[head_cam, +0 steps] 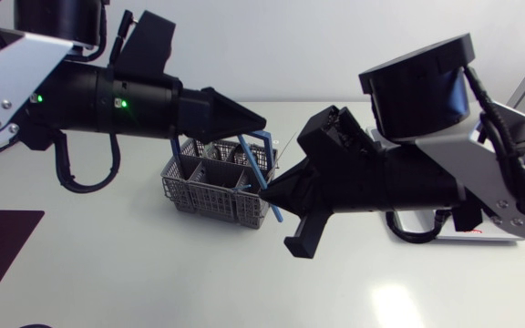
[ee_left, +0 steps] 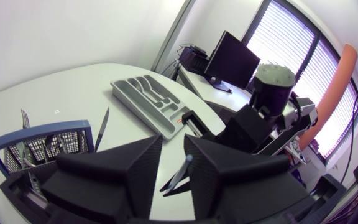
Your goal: Unload the cutlery basket into the drawer organizer.
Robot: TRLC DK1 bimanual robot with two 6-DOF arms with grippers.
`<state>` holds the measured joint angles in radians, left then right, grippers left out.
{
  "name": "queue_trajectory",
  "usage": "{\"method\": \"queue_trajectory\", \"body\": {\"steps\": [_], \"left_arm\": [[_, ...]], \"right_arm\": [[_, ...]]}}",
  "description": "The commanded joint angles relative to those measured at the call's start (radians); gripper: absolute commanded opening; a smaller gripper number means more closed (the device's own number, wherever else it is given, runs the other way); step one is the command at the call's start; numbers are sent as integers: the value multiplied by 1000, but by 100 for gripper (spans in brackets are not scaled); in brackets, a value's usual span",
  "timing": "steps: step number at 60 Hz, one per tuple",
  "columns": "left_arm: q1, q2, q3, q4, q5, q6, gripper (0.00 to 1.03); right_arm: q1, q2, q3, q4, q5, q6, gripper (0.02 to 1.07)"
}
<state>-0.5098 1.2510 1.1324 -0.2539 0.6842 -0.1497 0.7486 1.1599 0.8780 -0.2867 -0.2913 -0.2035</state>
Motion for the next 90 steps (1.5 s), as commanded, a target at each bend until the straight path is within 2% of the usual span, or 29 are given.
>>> {"method": "queue_trajectory", "body": {"steps": [1,8,15,18,23,28,32,39,48,55,68,77,90], "left_arm": [[24,4,79,7,12,-33,64],[105,-5,175,10,12,-57,73],[229,-4,273,4,14,-68,73],[255,-2,279,1,17,-51,73],[286,-2,265,-50,18,55,73],[284,-5,224,-119,2,193,73],[254,-30,158,-143,-68,306,73],[143,-74,38,-162,-229,486,73],[30,-84,-46,-176,-388,602,73],[-16,-56,-66,-216,-440,671,73],[-98,-28,-125,-231,-552,791,73],[-131,-1,-158,-229,-575,828,73],[-128,39,-152,-217,-575,883,73]], "right_arm": [[6,-2,-7,-14,-5,-4,8],[5,-26,-34,-31,-2,-8,8],[-38,-78,-59,-57,0,-8,8],[-64,-97,-62,-66,0,-8,8],[-132,-143,-71,-78,0,-7,8],[-227,-181,-86,-86,0,-7,8],[-318,-198,-100,-88,-2,-7,8],[-466,-204,-120,-88,-8,-13,8],[-644,-178,-129,-72,-6,-20,8],[-802,-86,-117,-49,-6,-20,8],[-950,84,-93,6,3,-20,8],[-983,231,-50,21,18,-8,9],[-965,417,24,43,106,4,10]]}}
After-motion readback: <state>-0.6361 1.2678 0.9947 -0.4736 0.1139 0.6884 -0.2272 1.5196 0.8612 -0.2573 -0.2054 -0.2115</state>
